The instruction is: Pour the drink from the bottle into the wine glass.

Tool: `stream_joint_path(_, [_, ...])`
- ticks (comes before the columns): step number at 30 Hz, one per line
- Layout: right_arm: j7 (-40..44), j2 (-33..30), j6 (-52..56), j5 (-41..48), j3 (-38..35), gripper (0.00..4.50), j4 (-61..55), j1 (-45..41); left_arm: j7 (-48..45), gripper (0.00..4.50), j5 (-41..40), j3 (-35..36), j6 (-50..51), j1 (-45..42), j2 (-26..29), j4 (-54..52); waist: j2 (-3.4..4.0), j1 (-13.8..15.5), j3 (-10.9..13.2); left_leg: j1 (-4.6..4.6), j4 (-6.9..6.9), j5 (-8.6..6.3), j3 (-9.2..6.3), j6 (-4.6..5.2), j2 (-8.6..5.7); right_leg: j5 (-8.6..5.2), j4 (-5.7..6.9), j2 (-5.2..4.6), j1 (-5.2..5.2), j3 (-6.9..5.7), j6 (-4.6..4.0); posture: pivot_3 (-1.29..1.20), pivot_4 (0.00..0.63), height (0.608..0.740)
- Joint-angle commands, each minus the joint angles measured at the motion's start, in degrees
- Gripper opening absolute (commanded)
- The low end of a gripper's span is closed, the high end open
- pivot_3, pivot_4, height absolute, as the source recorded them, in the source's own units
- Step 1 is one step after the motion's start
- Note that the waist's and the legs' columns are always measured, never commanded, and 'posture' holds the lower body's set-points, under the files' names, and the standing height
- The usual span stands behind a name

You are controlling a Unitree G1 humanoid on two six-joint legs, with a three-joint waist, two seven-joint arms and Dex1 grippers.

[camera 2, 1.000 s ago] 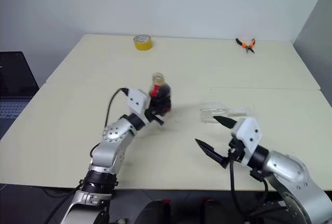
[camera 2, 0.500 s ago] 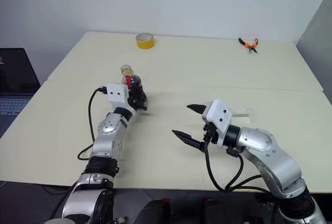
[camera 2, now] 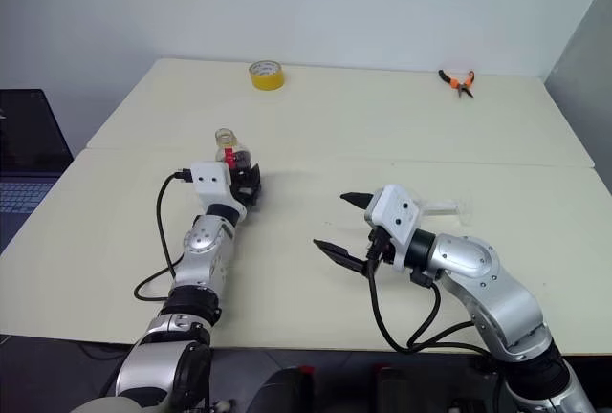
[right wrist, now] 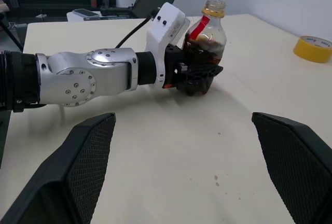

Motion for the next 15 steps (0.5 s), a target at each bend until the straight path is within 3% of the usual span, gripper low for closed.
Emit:
stream_joint_path(1, [0.5,-0.8,-0.7,0.2,-1.5,4.5,-3.3,0.7,-1.0,4.3,-0.7,-0.7,1.2,3.4,-0.2,-8.0,0.0,0.0,0.0,0.0,0.0,0.0,0.0,-0.01,0.01,0.0,0.0,0.0,-0.01,0.01,0.0,0.0,0.15,0.74])
stream_joint_path(2, [0.7,-1.3,-0.7,0.1,-1.8,4.5,-3.7,1.1,-1.6,4.46,-0.7,-1.1,2.1,5.1,-0.2,-10.6,0.0,0.0,0.0,0.0,0.0,0.01,0.0,-0.01,0.02,0.0,0.01,0.0,-0.01,0.0,0.0,0.0,0.15,0.74])
stream_joint_path(8, [0.6,-5.0,-0.9,-0.5,-4.5,4.5,-6.6,6.0,-3.5,4.46,-0.3,-3.7,9.9,17.4,0.8,-30.6,0.01,0.0,0.0,0.02,0.0,0.0,0.0,-0.01,0.04,0.0,0.01,-0.01,0.02,0.02,-0.01,0.0,0.15,0.74])
stream_joint_path(15, [-5.6,-6.9,-5.9,-9.9,-10.0,4.5,-6.1,13.7,-10.9,4.46,-0.6,-10.2,17.5,32.6,4.5,-50.1,0.06,0.0,-0.1,0.16,-0.05,-0.01,0.01,0.0,0.05,0.0,-0.01,-0.01,0.17,0.04,-0.01,0.0,0.15,0.74])
